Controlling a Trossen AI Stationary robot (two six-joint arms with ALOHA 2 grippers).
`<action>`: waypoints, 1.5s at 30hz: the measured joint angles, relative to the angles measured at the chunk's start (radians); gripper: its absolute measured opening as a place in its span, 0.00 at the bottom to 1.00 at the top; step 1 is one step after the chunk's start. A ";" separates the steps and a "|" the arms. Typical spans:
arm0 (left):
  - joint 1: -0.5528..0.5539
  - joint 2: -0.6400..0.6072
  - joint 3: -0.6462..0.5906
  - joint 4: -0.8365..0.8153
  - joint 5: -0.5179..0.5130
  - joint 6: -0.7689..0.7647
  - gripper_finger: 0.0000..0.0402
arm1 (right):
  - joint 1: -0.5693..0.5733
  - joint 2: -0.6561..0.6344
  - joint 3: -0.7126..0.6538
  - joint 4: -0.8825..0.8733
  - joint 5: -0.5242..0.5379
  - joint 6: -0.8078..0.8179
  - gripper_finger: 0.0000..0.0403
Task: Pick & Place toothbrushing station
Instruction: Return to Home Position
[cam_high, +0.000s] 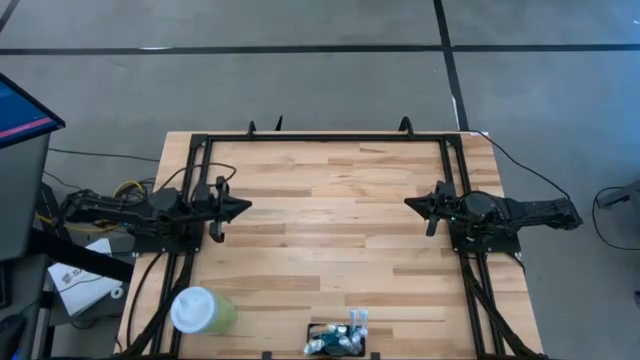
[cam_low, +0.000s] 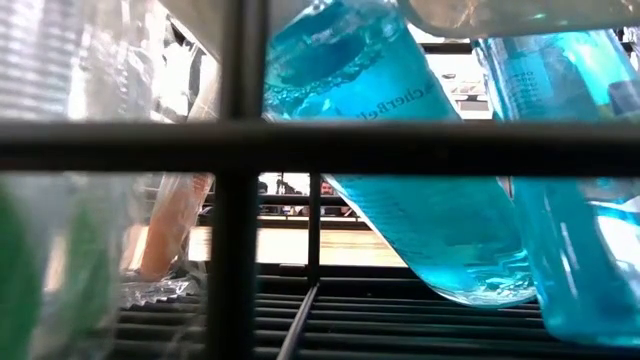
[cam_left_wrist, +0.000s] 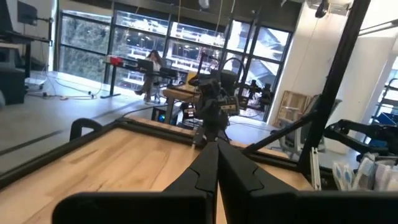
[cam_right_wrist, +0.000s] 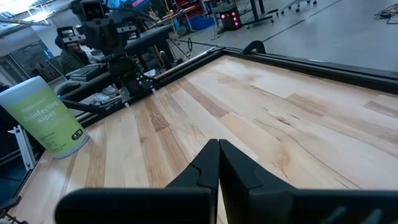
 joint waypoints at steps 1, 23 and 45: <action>0.000 -0.015 -0.016 0.003 0.004 0.000 0.00 | 0.000 0.000 0.000 0.000 0.000 0.000 0.00; 0.000 -0.136 -0.122 -0.023 0.096 0.054 0.00 | 0.000 0.000 0.000 0.000 0.000 0.000 0.00; 0.000 -0.122 -0.122 -0.102 0.095 0.056 0.00 | 0.000 0.000 0.000 0.000 0.000 0.000 0.00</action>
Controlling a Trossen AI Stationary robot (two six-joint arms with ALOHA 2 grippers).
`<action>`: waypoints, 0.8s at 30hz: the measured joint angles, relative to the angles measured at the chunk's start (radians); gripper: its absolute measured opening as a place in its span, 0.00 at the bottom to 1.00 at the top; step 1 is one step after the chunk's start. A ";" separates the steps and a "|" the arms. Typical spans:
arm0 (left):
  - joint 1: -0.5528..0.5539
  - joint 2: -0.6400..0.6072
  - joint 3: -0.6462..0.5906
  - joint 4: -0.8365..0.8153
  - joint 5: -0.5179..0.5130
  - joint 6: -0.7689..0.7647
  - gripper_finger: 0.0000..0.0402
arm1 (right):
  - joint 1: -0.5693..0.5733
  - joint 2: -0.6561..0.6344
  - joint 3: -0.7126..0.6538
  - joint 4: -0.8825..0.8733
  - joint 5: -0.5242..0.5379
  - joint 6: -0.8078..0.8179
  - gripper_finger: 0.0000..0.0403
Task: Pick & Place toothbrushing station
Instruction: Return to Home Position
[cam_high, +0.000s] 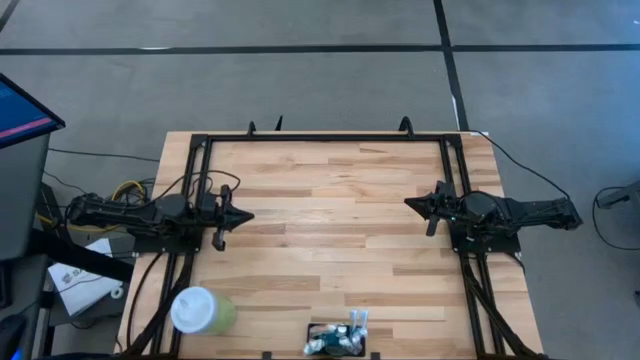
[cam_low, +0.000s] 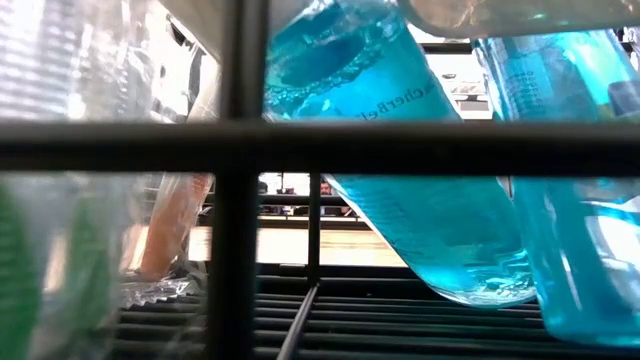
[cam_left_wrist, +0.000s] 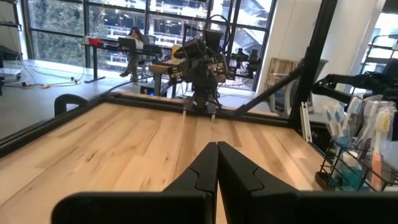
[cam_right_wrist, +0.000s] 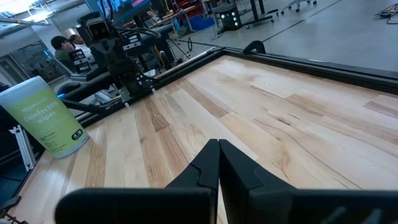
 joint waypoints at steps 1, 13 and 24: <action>0.000 0.000 0.000 -0.006 0.000 0.000 0.00 | 0.000 0.000 0.000 0.000 0.000 0.000 0.00; 0.000 0.029 0.000 -0.023 -0.001 -0.001 0.00 | 0.000 0.000 0.000 0.000 0.000 0.000 0.00; 0.000 0.029 0.000 -0.023 -0.001 -0.001 0.00 | 0.000 0.000 0.000 0.000 0.000 0.000 0.00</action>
